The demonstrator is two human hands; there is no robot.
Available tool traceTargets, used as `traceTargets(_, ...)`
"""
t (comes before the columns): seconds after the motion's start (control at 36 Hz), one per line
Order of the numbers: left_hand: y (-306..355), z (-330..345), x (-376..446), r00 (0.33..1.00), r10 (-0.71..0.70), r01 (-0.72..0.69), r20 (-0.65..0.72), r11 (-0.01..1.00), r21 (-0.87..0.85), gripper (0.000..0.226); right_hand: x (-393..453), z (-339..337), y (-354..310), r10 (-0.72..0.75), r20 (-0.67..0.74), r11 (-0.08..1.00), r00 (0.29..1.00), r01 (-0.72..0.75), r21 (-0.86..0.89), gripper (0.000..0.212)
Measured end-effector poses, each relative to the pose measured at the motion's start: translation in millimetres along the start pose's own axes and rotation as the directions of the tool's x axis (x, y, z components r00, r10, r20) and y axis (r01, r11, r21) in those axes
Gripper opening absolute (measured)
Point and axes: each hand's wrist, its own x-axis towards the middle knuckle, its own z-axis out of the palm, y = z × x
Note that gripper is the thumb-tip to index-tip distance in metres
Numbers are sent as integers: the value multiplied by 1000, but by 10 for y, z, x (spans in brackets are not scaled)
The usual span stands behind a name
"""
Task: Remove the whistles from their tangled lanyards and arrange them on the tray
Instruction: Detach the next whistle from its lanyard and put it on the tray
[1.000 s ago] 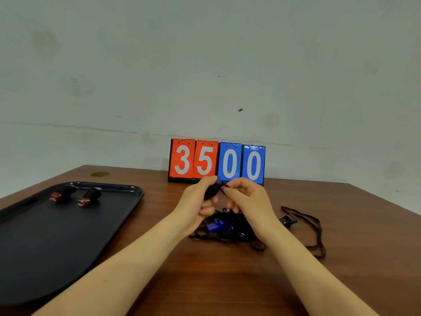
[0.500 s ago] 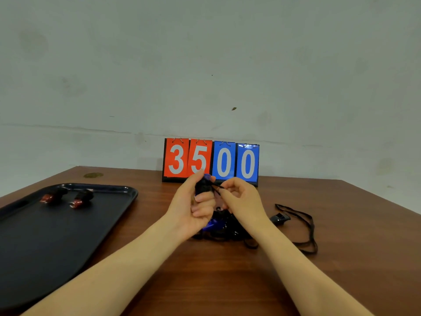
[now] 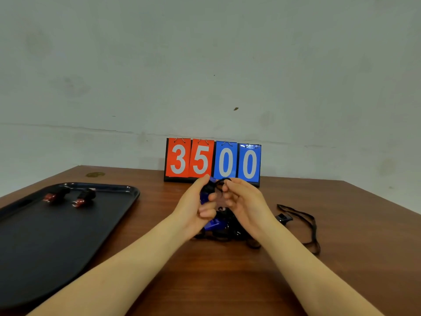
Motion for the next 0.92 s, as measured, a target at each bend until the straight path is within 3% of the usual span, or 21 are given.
traceTargets(0.17,135,-18,-11,997,-13,-6,-77,971,-240,21,44,11,76,-76,-19,915,997,62,-398,6)
traceTargets(0.28,156,-44,-11,991,-22,-8,-134,975,-222,23,32,46,96,-178,24,763,984,153,-628,5)
traceTargets(0.39,168,-55,-35,994,-30,10,-107,983,-184,23,-18,35,132,-250,96,583,964,229,-780,8)
traceTargets(0.47,154,-63,-43,996,-14,10,-86,998,-57,25,-48,28,115,-322,155,440,934,292,-849,10)
traceTargets(0.56,128,-71,-25,995,52,-36,-80,982,183,28,-49,8,85,-411,221,303,885,361,-882,12)
traceTargets(0.67,107,-22,-34,988,153,-119,-21,846,520,20,-24,-39,69,-517,260,158,816,390,-907,7)
traceTargets(0.72,81,-9,-18,978,207,-147,4,681,717,19,-18,-45,65,-543,257,133,799,384,-914,8)
traceTargets(0.78,41,-3,-8,973,226,-166,36,587,793,20,-18,-43,55,-551,250,139,796,383,-913,8)
traceTargets(0.86,10,3,-20,968,247,-185,45,582,792,23,-17,-34,54,-510,220,226,831,377,-898,8)
traceTargets(0.92,4,-4,-22,962,269,-199,41,595,779,27,-30,-6,41,-436,160,366,886,336,-868,12)
